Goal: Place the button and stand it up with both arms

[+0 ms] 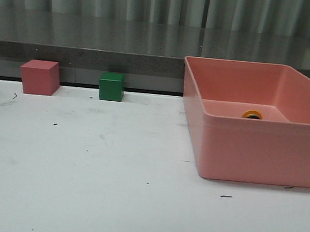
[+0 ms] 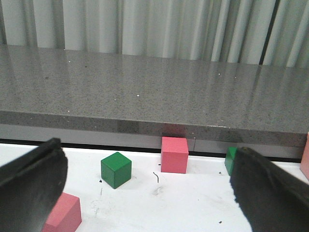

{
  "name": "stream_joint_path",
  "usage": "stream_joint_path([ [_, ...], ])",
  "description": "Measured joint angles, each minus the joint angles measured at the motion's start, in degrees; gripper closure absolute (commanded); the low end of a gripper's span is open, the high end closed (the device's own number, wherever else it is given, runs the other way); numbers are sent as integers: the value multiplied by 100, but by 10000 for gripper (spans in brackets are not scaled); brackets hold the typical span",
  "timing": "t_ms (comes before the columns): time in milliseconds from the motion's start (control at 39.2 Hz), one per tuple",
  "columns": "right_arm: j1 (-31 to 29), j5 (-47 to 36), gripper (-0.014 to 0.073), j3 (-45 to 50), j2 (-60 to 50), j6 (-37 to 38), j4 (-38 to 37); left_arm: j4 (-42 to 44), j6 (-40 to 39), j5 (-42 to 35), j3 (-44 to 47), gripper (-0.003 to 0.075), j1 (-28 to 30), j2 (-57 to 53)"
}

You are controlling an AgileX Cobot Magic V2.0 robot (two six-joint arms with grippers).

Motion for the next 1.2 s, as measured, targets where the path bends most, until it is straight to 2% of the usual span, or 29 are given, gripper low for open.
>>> stream_joint_path([
  [153, 0, -552, -41, -21, 981, 0, 36, 0, 0, 14, 0, 41, 0, 0],
  [281, 35, -700, -41, -366, 2080, 0, 187, 0, 0, 14, 0, 41, 0, 0],
  [408, 414, -634, -41, -979, 3233, 0, 289, 0, 0, 14, 0, 41, 0, 0],
  [536, 950, -310, -41, -1696, 4189, 0, 325, 0, 0, 27, 0, 41, 0, 0],
  [638, 1120, 102, -41, -2259, 4911, 12, 372, 0, 0, 31, 0, 41, 0, 0],
  [842, 1036, 1028, -41, -3394, 6274, 68, 374, 0, 0, 40, 0, 41, 0, 0],
  [1200, 1025, 1954, -41, -4967, 8142, 84, 384, 0, 0, 40, 0, 41, 0, 0],
])
